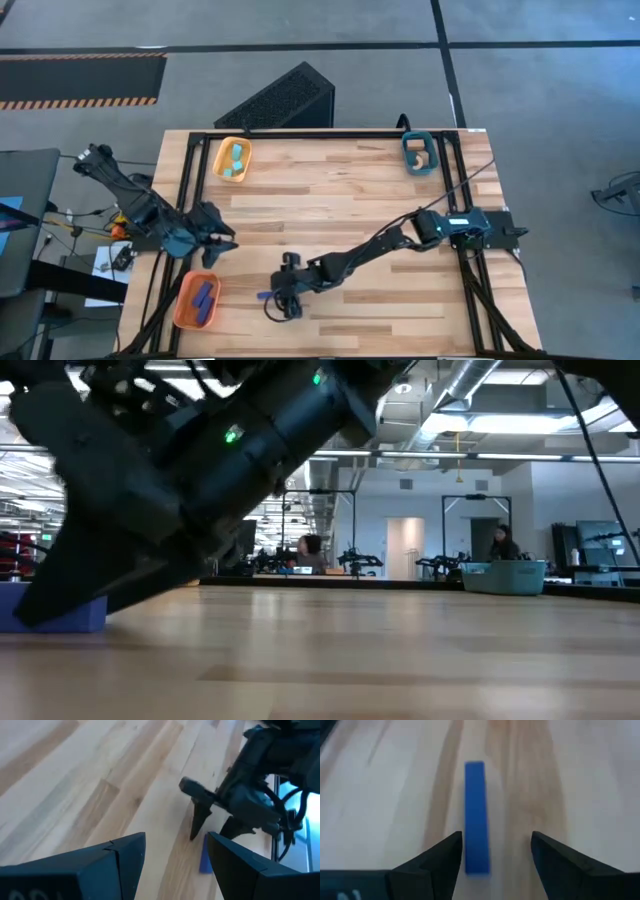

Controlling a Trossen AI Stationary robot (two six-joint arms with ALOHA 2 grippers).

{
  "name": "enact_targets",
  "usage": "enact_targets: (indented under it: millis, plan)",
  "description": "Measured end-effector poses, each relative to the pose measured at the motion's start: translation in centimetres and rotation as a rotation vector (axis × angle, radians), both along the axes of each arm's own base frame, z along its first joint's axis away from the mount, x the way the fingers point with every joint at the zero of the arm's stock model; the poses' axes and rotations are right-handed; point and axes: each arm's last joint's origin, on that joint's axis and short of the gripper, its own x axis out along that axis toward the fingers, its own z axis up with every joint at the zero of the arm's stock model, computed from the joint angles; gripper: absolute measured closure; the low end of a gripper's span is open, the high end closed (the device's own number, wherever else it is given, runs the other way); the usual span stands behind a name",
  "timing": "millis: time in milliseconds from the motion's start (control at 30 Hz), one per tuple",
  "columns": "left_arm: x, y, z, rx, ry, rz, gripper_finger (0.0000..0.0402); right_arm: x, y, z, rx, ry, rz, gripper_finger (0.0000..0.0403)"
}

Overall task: Sort & place blocks by color
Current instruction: Put the blue block into the orange bin

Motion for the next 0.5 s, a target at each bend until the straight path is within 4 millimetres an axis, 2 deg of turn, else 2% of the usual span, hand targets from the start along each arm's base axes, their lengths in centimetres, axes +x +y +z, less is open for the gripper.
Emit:
enact_targets:
  millis: [100,167,233,333,367,500]
  plan:
    - [0.2,-0.4,-0.3,0.006,0.031,-0.034,0.0205,0.2,0.0,-0.2,0.019,-0.002,-0.016,0.017]
    - [0.2,-0.7,-0.4,0.006,0.045,-0.057,0.0205,0.1,-0.1,-0.3,0.014,0.003,-0.018,0.0203]
    - [0.1,-0.8,-0.4,0.008,0.047,-0.068,0.0205,0.1,-0.1,-0.2,0.011,0.007,-0.023,0.0251]
    - [0.1,-0.9,-0.4,0.023,0.045,-0.083,0.0205,-0.3,-0.4,0.7,0.024,0.046,-0.043,0.0343]
    - [0.1,-0.9,-0.4,0.031,0.041,-0.084,0.0205,-0.4,-0.7,1.3,0.039,0.062,-0.059,0.0361]
    - [0.1,-0.7,-0.4,0.092,0.017,-0.073,0.0205,-1.6,-1.9,4.8,0.052,0.118,-0.137,0.036]
